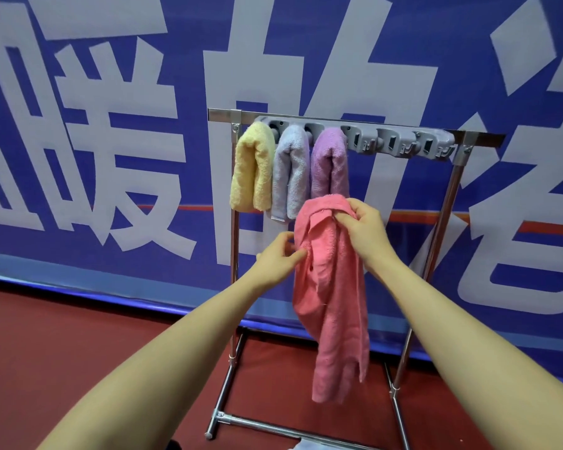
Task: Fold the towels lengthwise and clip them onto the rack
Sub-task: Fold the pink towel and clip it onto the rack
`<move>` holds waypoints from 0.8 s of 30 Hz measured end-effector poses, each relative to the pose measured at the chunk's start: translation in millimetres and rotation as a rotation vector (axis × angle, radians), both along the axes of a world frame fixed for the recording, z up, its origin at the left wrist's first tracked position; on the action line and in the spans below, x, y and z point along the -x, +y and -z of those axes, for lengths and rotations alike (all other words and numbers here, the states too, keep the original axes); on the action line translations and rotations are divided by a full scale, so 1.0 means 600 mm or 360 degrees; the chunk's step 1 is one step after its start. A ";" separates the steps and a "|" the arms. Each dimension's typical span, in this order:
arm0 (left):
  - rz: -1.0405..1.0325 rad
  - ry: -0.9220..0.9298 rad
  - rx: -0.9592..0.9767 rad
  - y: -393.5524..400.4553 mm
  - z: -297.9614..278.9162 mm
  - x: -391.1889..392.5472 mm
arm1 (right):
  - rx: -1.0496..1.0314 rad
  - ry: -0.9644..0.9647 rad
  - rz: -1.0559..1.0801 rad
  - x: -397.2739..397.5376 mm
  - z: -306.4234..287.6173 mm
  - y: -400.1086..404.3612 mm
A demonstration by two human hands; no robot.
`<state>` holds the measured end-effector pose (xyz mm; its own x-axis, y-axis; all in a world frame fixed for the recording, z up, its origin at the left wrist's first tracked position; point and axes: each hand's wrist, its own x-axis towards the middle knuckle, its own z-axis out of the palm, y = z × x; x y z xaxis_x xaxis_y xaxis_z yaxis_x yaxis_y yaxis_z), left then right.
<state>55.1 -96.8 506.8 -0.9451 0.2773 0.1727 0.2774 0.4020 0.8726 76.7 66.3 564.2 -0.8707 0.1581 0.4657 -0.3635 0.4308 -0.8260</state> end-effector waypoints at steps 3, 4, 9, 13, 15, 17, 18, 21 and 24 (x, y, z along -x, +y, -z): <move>-0.0004 0.0035 0.0030 0.018 0.004 -0.002 | 0.0017 0.0018 0.0042 -0.001 0.001 0.010; -0.0027 0.0073 0.0053 0.024 0.004 -0.004 | 0.0030 0.0020 0.0086 -0.001 0.003 0.014; -0.0277 0.0104 0.0009 0.026 0.009 0.004 | 0.0061 -0.0043 0.0501 0.002 0.014 0.036; -0.0562 0.0054 -0.0096 0.012 0.006 0.022 | 0.0102 -0.0082 0.0481 0.001 0.030 0.047; -0.0657 0.0078 0.0011 0.004 0.005 0.030 | 0.0094 -0.0145 0.0453 -0.002 0.039 0.046; -0.0715 0.0105 0.0131 -0.003 0.003 0.033 | 0.0039 -0.0221 0.0500 -0.004 0.046 0.046; -0.0741 0.0119 0.0184 -0.006 0.002 0.032 | 0.0006 -0.0235 0.0540 -0.007 0.049 0.045; -0.0787 0.0166 0.0324 -0.011 -0.003 0.026 | 0.0019 -0.0249 0.0536 -0.016 0.059 0.041; -0.0741 0.0178 0.0318 -0.012 -0.009 0.023 | 0.0019 -0.0222 0.0364 -0.023 0.072 0.033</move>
